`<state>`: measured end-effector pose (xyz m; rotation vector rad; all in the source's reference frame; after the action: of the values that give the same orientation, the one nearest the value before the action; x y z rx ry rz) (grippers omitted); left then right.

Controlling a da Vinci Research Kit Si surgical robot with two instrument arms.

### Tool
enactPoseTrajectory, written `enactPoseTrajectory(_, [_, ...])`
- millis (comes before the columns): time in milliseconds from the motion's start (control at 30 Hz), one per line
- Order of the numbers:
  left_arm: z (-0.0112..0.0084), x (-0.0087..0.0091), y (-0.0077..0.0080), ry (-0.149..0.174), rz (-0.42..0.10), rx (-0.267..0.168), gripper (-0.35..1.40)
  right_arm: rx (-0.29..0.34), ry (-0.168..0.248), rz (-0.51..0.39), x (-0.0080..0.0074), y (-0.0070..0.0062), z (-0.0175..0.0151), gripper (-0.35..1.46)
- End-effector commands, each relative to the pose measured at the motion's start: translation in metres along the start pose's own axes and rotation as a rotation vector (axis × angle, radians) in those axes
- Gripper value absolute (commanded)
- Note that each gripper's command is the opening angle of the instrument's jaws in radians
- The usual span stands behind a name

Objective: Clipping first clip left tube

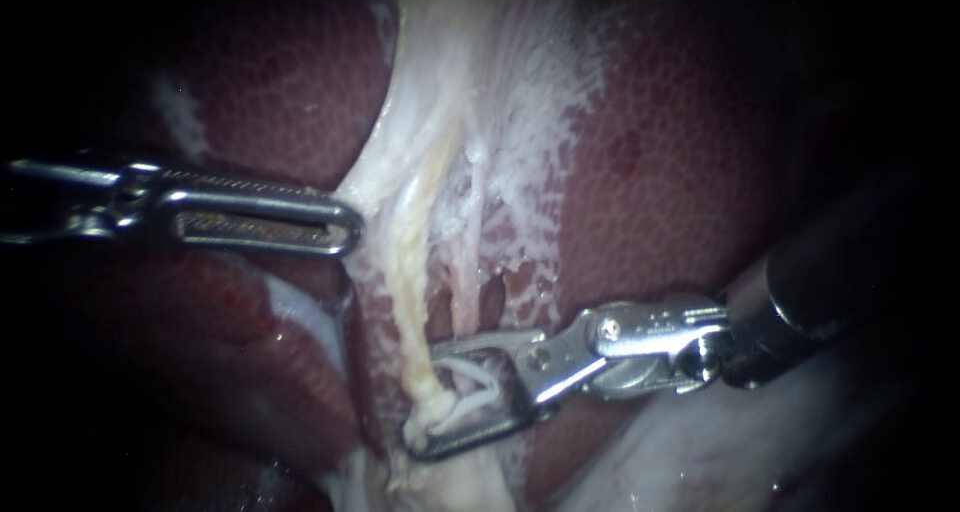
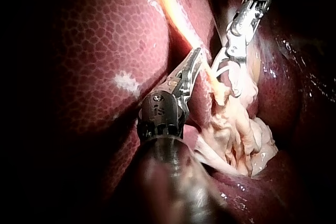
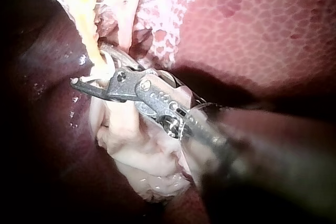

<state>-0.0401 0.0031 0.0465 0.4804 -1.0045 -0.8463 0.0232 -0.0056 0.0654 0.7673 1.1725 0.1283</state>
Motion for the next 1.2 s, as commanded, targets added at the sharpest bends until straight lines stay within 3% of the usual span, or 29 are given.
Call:
enactPoseTrajectory(33, [0.0000, 0.0000, 0.0000, 0.000, 0.000, 0.002, -0.35, 0.005, 0.000, -0.002, 0.0002, 0.0001, -0.0001, 0.56])
enactPoseTrajectory(667, [0.0007, 0.0001, 0.0000, -0.001, 0.001, -0.002, -0.35, 0.027, 0.029, -0.011, 0.0012, 0.0008, 0.0015, 0.49])
enactPoseTrajectory(1200, [0.0008, 0.0004, 0.0002, -0.001, 0.002, -0.002, -0.35, 0.033, 0.034, -0.013, 0.0019, 0.0003, 0.0024, 0.38])
